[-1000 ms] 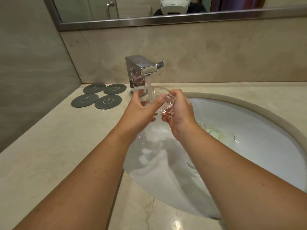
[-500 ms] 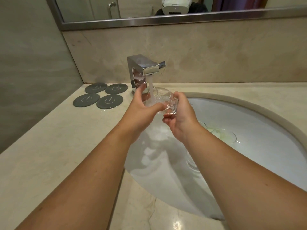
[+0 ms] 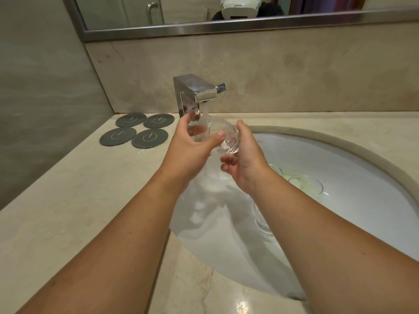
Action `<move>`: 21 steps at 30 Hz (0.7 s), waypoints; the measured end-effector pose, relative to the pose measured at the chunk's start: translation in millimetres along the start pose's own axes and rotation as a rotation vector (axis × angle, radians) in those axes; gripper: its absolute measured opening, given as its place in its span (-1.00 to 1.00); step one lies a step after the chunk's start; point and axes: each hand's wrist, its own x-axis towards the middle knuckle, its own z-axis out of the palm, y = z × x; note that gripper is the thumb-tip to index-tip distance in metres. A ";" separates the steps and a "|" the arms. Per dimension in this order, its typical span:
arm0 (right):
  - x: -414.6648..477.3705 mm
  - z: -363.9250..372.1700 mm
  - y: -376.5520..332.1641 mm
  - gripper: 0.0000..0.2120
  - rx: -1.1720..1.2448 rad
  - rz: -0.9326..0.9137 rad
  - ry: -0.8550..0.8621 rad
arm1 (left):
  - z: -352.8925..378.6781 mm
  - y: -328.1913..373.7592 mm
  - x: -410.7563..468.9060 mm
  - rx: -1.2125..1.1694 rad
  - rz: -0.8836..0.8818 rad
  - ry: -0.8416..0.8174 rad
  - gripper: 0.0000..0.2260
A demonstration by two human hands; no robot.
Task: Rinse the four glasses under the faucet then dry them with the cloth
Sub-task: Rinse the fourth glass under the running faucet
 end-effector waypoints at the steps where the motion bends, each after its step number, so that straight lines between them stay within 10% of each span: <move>1: -0.4 -0.1 0.2 -0.64 0.013 0.010 -0.014 | 0.3 0.4 -0.9 0.013 0.010 -0.023 -0.10; 11: 7.5 -0.8 1.1 -0.63 0.005 -0.134 0.065 | 3.5 -0.8 -2.0 0.077 -0.102 -0.084 0.11; 21: -3.4 0.9 -0.6 -0.55 -0.138 -0.321 0.085 | 1.4 -7.8 5.5 0.032 -0.180 -0.060 -0.30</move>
